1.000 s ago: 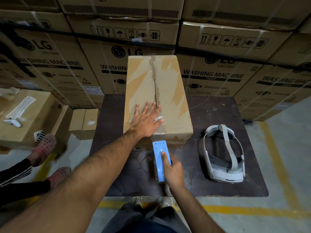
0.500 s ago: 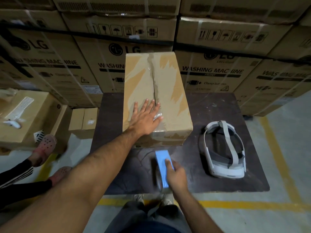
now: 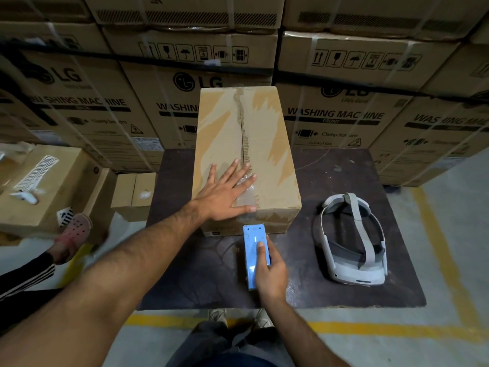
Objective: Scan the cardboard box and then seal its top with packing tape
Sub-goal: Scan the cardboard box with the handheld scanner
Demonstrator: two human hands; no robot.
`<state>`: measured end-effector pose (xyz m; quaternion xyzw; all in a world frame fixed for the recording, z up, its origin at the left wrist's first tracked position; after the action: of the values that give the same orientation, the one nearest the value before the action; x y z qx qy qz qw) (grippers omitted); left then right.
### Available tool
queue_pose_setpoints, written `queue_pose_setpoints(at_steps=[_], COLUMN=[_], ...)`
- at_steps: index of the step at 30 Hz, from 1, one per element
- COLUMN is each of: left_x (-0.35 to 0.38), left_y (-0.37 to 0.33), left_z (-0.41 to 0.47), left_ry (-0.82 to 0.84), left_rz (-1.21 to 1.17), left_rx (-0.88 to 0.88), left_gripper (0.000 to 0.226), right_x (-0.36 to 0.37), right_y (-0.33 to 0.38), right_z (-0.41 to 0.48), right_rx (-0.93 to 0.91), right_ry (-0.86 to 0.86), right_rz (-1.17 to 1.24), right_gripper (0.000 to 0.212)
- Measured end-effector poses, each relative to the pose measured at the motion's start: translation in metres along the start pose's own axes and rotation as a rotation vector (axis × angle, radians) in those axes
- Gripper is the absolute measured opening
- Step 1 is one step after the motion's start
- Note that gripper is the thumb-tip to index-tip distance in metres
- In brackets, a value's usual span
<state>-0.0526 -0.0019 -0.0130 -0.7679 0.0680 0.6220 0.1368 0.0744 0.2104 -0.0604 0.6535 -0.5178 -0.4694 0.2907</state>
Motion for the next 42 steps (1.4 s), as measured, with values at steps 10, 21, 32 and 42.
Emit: queue_pose_setpoints(at_steps=[10, 21, 32, 42], left_x=[0.003, 0.001, 0.004, 0.006], left_y=[0.001, -0.001, -0.003, -0.008], left_z=[0.004, 0.001, 0.000, -0.004], left_ry=[0.079, 0.095, 0.060, 0.015], left_rz=[0.033, 0.050, 0.072, 0.018], left_rx=[0.013, 0.014, -0.097, -0.252], left_gripper=[0.105, 0.116, 0.123, 0.123], right_x=[-0.002, -0.007, -0.017, -0.026], right_y=[-0.007, -0.009, 0.007, 0.072], right_z=[-0.002, -0.007, -0.017, -0.028], right_rx=[0.025, 0.053, -0.010, -0.210], right_ry=[0.028, 0.030, -0.030, -0.076], right_rz=[0.063, 0.063, 0.146, 0.126], right_gripper=[0.037, 0.042, 0.037, 0.058])
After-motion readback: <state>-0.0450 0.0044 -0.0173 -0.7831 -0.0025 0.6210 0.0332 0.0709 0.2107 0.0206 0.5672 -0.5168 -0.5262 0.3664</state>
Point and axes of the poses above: each hand's wrist, its own z-axis towards the middle knuckle, its own x-axis out of the palm, y = z × x, the point moved 7 cm from there along z, towards the middle knuckle, and after that the axes turned 2 degrees about x, right-handed, at the moved point
